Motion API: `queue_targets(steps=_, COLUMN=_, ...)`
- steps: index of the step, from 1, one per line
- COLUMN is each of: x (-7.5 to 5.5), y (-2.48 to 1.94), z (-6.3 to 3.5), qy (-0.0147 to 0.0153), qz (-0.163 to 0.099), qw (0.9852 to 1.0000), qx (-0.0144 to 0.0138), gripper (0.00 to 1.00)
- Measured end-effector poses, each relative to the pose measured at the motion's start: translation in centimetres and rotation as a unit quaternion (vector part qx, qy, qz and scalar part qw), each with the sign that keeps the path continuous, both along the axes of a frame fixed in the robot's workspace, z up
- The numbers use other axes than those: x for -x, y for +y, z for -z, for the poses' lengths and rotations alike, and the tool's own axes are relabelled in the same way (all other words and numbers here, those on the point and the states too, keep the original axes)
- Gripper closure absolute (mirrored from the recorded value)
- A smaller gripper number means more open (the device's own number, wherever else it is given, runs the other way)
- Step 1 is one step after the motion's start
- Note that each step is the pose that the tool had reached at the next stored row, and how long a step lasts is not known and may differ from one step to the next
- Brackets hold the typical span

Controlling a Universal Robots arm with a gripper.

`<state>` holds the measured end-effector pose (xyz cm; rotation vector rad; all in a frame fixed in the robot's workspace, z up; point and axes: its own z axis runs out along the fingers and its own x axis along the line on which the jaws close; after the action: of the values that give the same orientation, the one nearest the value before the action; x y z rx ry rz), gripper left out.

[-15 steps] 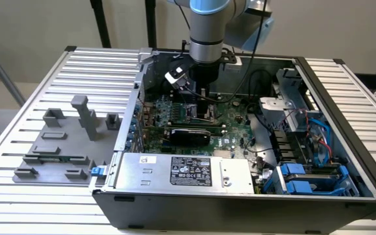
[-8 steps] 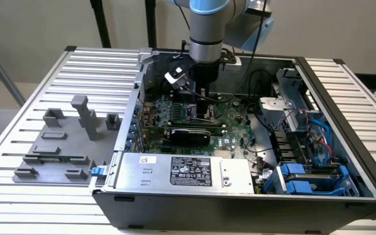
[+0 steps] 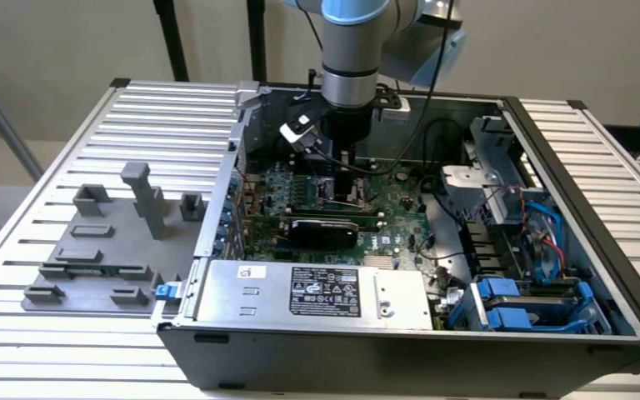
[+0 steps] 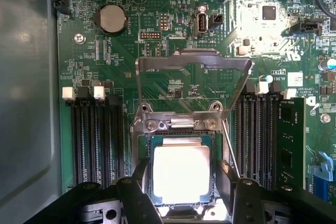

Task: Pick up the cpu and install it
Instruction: 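Place the cpu into insertion slot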

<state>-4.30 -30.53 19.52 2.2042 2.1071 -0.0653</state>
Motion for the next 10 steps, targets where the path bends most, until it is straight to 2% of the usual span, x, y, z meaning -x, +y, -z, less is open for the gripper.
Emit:
queue_targets(steps=4, x=0.02, y=0.02, z=0.02, qy=0.0, qz=0.0, qw=1.0, qx=0.0054, gripper=0.38)
queue_targets(steps=10, x=0.02, y=0.05, z=-0.02, qy=0.0, qz=0.0, qw=1.0, qx=0.0062, gripper=0.38)
